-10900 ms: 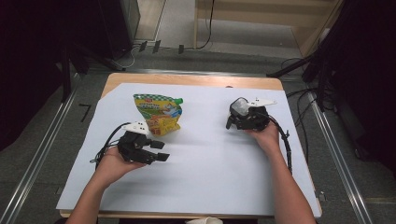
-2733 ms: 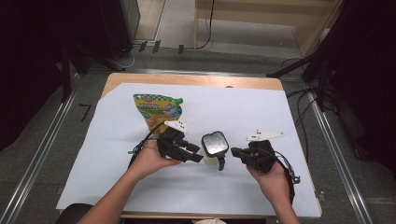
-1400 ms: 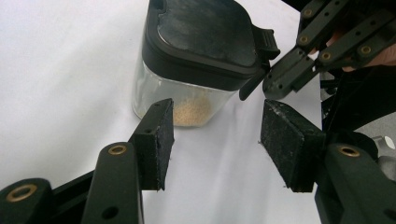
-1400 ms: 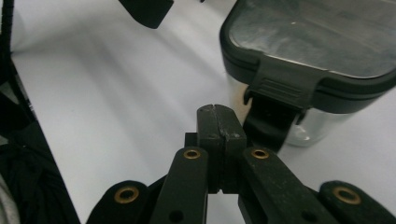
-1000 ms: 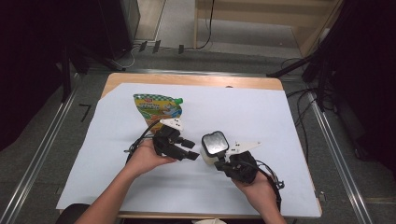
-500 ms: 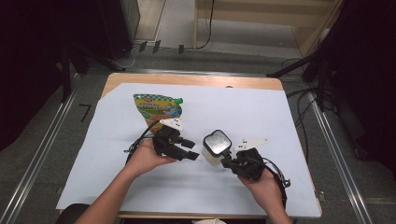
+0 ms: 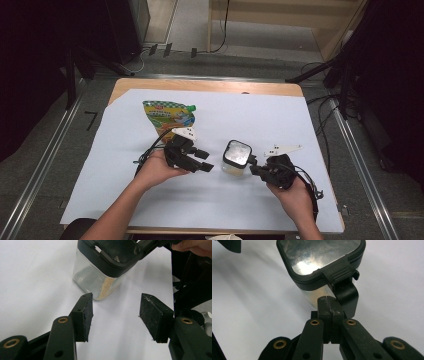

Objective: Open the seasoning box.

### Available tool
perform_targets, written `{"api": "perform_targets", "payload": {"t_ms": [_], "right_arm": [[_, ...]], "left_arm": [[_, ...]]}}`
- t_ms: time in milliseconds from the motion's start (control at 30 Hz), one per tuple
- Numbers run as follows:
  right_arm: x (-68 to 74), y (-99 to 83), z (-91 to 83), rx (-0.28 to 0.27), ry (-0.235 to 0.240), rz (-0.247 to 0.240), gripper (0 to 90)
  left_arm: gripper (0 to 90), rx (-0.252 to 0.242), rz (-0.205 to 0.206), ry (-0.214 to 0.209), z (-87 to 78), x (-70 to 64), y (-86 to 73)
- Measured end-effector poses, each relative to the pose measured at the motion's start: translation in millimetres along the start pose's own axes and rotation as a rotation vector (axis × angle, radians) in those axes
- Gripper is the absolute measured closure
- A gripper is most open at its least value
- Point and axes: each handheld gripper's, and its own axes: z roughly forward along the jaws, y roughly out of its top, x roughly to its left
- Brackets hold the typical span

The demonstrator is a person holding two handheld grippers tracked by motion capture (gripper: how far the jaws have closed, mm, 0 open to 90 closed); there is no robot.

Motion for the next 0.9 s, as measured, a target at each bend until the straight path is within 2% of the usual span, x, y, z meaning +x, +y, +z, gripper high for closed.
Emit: {"api": "perform_targets", "payload": {"t_ms": [367, 733, 900], "right_arm": [[-14.3, -0.5, -4.2, 0.004, -0.035, 0.022, 90.0], [-32.4, 1.3, -5.2, -0.002, -0.095, 0.043, 90.0], [-39.0, 4.1, 1.2, -0.011, -0.116, 0.059, 90.0]], "left_arm": [[45.2, 0.000, 0.009, 0.007, -0.3, -1.2, -0.1], [43.6, -0.002, 0.014, 0.018, 2.2, -0.8, -0.3], [43.5, -0.002, 0.019, 0.021, 3.6, -0.2, -0.3]]}}
